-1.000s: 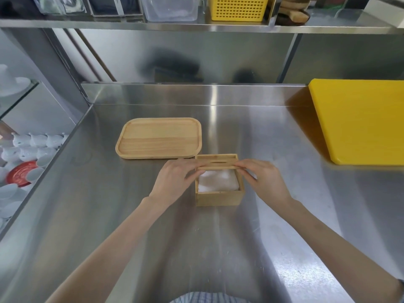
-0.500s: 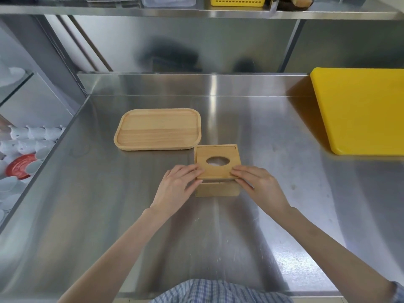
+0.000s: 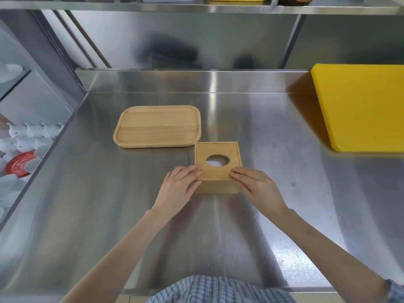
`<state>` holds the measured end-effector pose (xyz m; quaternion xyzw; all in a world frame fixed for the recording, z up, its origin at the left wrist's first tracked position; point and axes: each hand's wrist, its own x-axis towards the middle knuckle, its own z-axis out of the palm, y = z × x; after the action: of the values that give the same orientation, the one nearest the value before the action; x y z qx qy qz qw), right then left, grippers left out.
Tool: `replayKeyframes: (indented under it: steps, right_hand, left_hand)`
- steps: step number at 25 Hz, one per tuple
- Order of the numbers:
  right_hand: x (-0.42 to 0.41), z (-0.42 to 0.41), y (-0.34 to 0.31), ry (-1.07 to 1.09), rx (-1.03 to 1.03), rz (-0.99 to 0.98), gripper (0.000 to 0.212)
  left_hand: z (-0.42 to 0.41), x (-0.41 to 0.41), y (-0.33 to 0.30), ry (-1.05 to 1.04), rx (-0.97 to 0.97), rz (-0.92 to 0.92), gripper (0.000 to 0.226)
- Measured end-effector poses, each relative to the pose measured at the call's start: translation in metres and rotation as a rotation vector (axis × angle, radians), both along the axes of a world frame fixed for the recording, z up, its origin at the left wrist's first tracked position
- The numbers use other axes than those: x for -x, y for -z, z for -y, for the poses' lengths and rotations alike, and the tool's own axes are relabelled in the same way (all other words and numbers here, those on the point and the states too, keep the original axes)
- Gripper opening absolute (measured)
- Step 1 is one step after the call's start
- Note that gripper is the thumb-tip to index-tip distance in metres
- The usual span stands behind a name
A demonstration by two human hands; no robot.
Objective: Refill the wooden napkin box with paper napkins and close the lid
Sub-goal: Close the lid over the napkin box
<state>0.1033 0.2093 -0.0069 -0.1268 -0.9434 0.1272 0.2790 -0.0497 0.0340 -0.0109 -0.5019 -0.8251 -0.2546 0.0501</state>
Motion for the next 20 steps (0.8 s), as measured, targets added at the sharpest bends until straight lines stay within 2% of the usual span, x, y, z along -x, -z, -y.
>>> replayKeyframes:
  steps: [3,5,9,11,14,16,20]
  right_hand:
    - [0.0,0.0,-0.002,0.006,-0.013,0.012,0.031]
    - [0.001,0.001,-0.006,0.016,-0.016,0.017,0.031]
    - [0.008,0.0,-0.016,0.006,0.045,0.044,0.03]
    - [0.017,-0.004,-0.022,-0.009,0.062,0.066,0.023]
    - [0.037,-0.01,-0.034,-0.036,0.007,0.129,0.012]
    - [0.053,-0.013,-0.044,-0.034,0.014,0.232,0.011]
    - [0.076,-0.017,-0.057,-0.047,0.025,0.58,0.026]
  left_hand:
    - [-0.001,-0.001,-0.002,-0.01,-0.022,0.021,0.041]
    - [-0.002,-0.004,-0.007,-0.033,-0.048,0.133,0.047]
    - [-0.013,-0.01,-0.018,-0.19,-0.071,0.581,0.054]
    - [-0.022,-0.009,-0.023,-0.296,-0.108,0.802,0.06]
    - [-0.033,-0.006,-0.027,-0.373,-0.118,1.031,0.064]
    - [-0.037,-0.006,-0.03,-0.389,-0.09,1.113,0.065]
    - [-0.041,-0.005,-0.031,-0.408,-0.037,1.172,0.064]
